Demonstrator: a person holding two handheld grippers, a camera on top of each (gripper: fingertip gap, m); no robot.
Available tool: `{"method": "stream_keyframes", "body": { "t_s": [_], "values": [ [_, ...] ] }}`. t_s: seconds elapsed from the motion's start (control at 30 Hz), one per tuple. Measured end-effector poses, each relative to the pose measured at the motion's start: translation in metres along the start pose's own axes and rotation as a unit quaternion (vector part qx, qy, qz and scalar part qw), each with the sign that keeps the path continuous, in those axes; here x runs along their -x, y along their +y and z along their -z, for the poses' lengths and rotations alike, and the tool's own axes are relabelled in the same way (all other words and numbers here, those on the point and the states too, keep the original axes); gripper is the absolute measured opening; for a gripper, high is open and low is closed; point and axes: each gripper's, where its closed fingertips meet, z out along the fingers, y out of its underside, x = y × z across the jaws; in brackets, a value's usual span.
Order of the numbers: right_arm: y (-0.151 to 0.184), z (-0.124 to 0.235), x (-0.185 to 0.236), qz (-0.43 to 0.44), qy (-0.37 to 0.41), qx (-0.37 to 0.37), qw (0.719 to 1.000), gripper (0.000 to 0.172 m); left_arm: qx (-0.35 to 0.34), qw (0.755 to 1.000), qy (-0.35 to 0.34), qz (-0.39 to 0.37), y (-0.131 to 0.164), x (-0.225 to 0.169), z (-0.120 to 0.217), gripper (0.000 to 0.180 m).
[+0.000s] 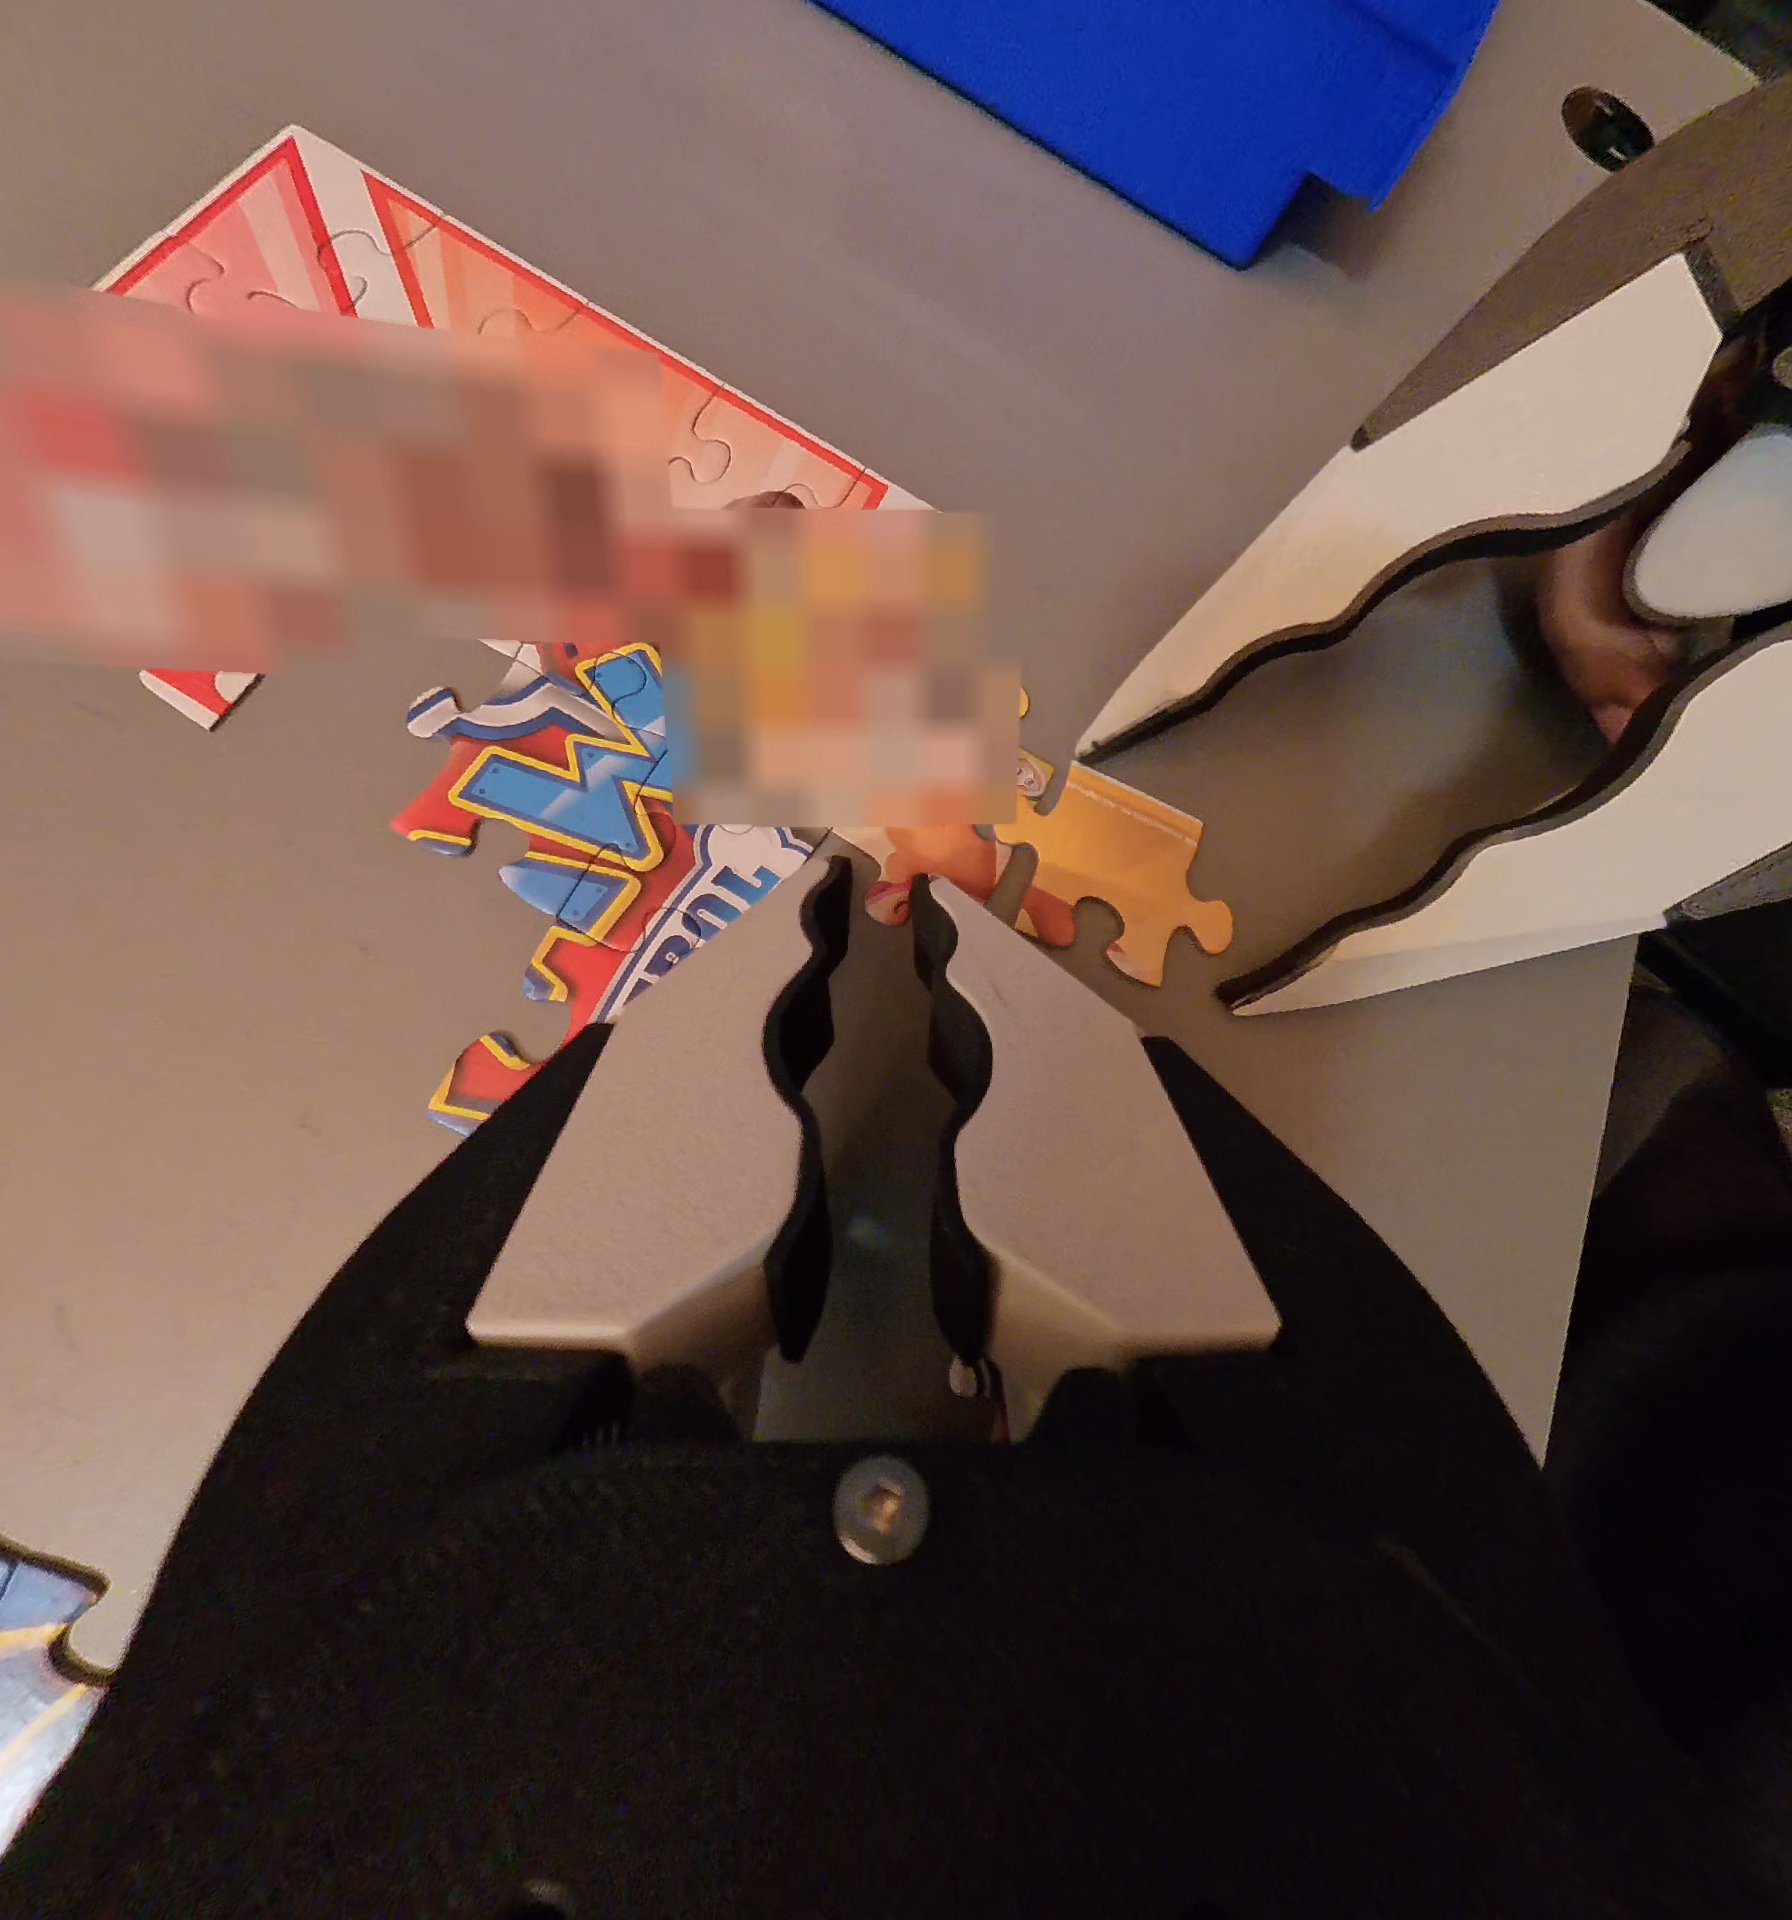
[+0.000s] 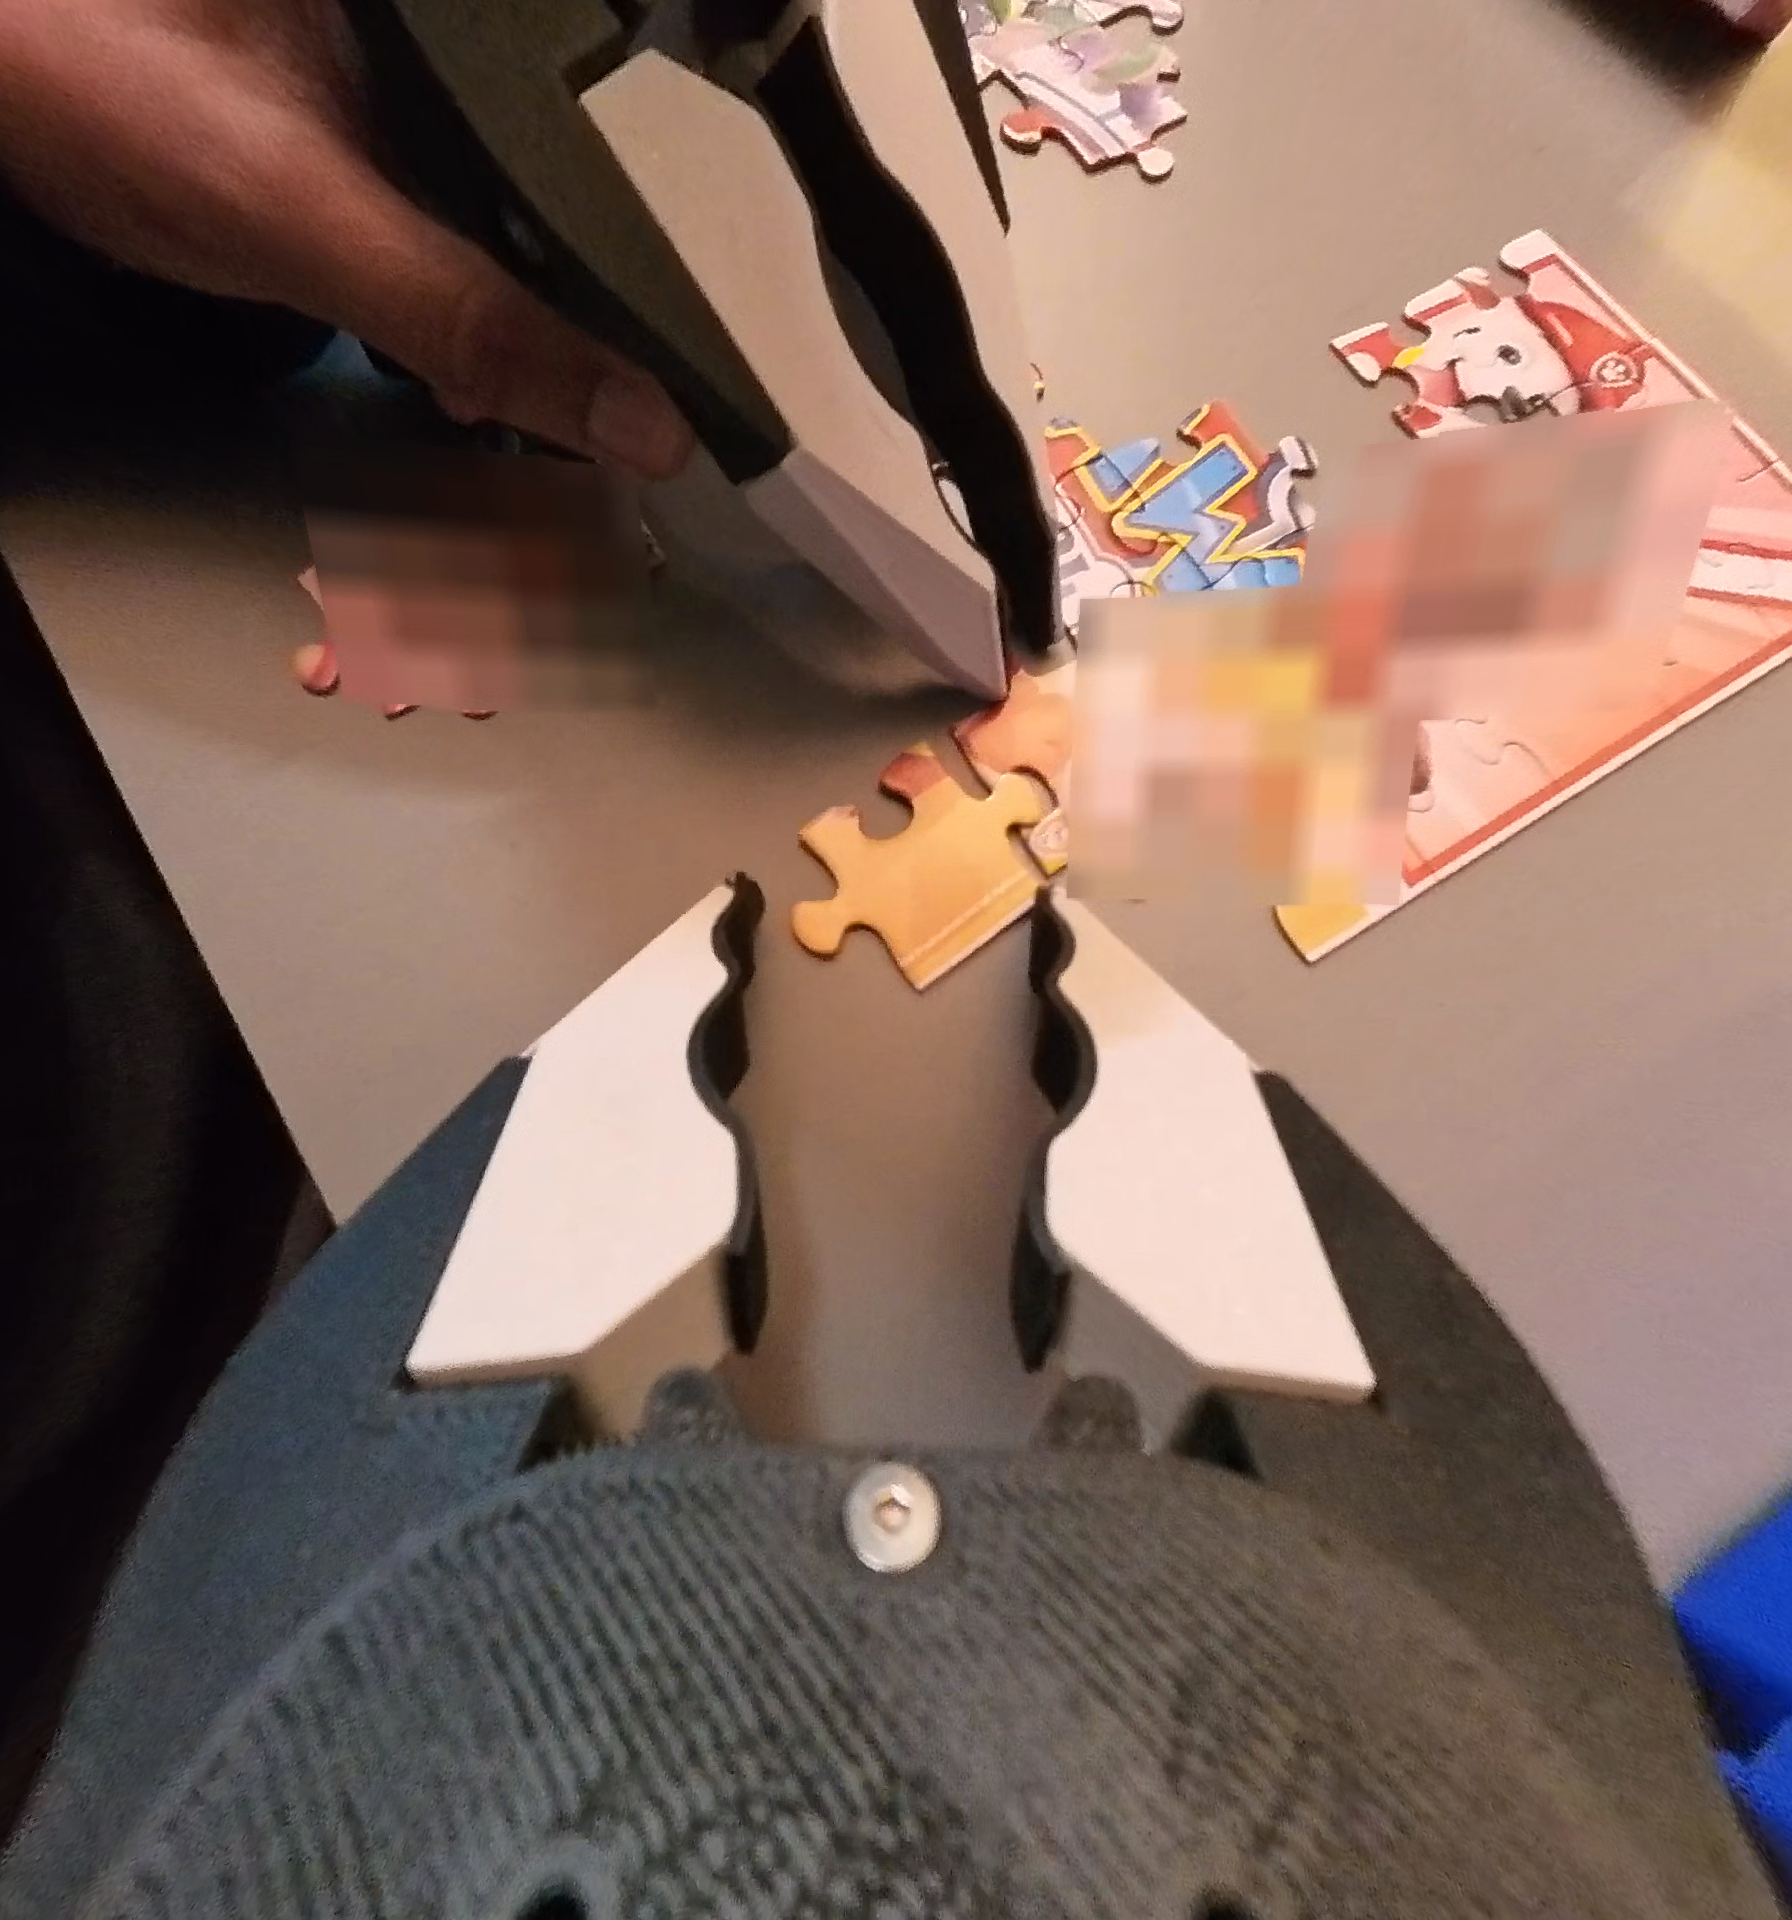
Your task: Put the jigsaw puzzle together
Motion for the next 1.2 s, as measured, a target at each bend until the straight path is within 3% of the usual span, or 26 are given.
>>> {"method": "stream_keyframes", "body": {
  "t_s": [0.43,0.83,1.2],
  "values": [
    [-0.001,0.001,-0.006,0.005,0.022,0.001,1.0,0.05,0.0,1.0,0.005,0.003,0.001,-0.002,0.001,0.007],
    [-0.001,0.0,-0.005,0.001,0.014,-0.001,1.0,0.047,-0.046,0.994,0.055,0.08,0.0,0.004,0.02,0.007],
    [-0.001,-0.002,-0.005,-0.009,0.001,0.002,1.0,0.046,-0.001,0.995,0.095,0.031,0.02,-0.042,0.016,0.015]
  ]
}}
